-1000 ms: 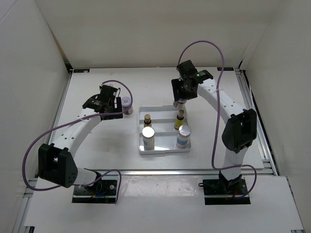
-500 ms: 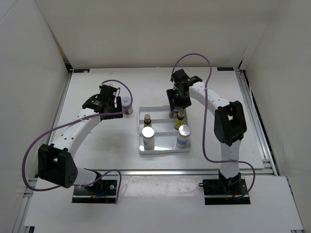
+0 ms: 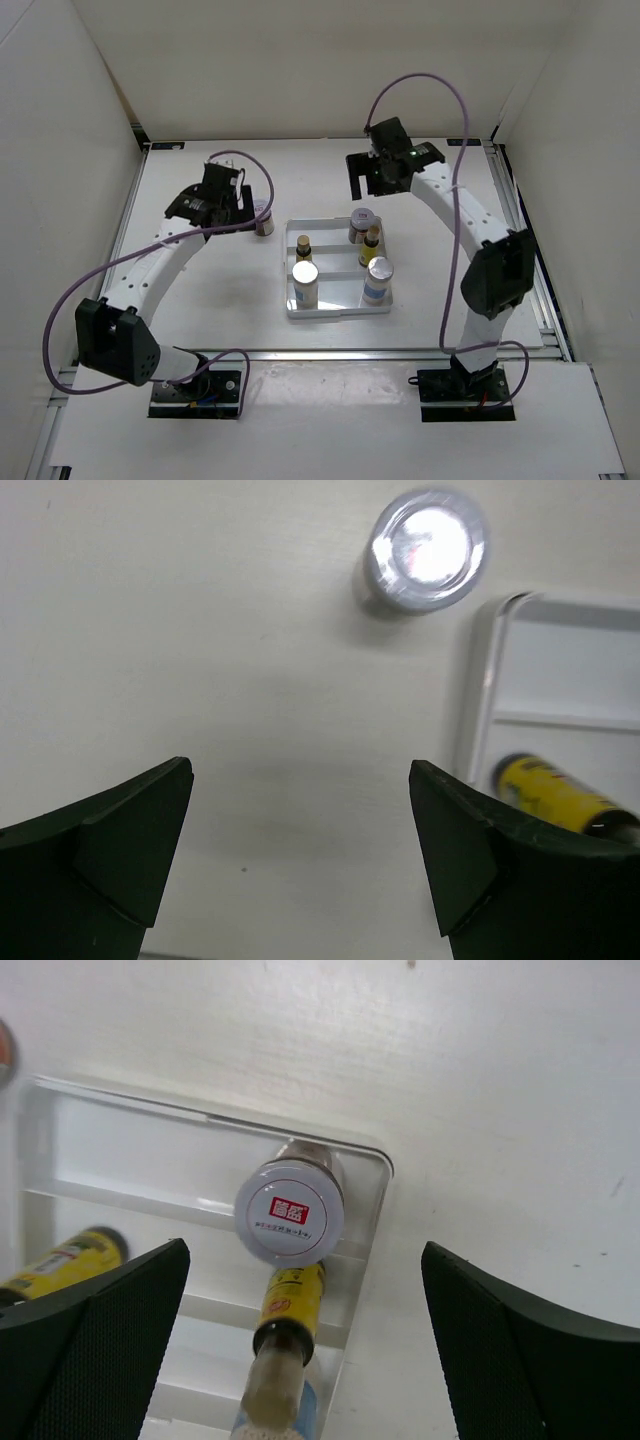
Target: Organize the condiment bottles
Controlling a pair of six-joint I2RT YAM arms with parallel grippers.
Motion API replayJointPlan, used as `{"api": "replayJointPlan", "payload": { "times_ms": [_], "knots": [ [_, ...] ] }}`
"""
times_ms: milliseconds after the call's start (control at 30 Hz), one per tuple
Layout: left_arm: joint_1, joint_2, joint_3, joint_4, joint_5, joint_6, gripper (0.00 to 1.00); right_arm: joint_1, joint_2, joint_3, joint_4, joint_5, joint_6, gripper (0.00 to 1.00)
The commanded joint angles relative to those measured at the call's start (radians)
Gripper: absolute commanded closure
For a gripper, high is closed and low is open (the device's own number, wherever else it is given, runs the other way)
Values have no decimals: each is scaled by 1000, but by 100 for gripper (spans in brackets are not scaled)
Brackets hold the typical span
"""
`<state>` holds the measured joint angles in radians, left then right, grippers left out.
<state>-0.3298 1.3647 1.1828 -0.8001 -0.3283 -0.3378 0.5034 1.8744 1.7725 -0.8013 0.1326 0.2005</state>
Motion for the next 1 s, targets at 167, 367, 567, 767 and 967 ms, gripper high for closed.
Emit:
{"api": "replayJointPlan", "payload": {
  "times_ms": [167, 367, 567, 767, 967],
  "knots": [
    [-23, 253, 296, 65, 127, 42, 0, -5, -245, 2, 5, -8, 2, 0],
    [14, 427, 371, 65, 195, 42, 0, -5, -409, -157, -4, -39, 2, 0],
    [41, 522, 393, 65, 189, 33, 0, -5, -534, -274, -4, -99, 23, 0],
    [63, 570, 426, 65, 210, 42, 6, -5, -589, -367, -4, -99, 33, 0],
    [63, 614, 475, 65, 219, 62, 17, -5, -619, -390, -16, -90, 23, 0]
  ]
}}
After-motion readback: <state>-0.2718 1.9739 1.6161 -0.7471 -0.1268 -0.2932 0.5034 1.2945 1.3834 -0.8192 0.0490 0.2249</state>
